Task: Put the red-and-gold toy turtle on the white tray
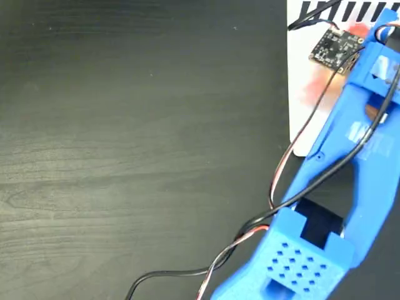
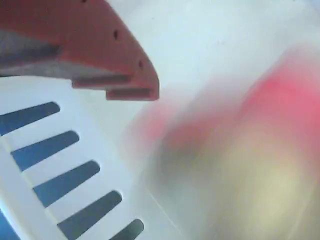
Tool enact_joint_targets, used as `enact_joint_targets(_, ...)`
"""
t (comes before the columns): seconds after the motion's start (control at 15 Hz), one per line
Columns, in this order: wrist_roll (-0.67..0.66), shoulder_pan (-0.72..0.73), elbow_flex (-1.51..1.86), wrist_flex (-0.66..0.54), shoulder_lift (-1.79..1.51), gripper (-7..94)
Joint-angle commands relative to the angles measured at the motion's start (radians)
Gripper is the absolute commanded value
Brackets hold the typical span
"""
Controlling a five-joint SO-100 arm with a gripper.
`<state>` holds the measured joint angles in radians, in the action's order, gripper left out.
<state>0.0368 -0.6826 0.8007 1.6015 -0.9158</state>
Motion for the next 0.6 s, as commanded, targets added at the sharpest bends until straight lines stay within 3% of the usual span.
enact_joint_targets(0.0, 0.002, 0.005, 0.0, 0.015, -0.052, 56)
enact_joint_targets(0.33, 0.005, 0.008, -0.005, 0.012, -0.067, 54)
enact_joint_targets(0.4, 0.002, 0.008, 0.002, -0.002, -0.081, 40)
enact_joint_targets(0.53, 0.034, 0.008, 0.031, -0.055, -0.146, 0)
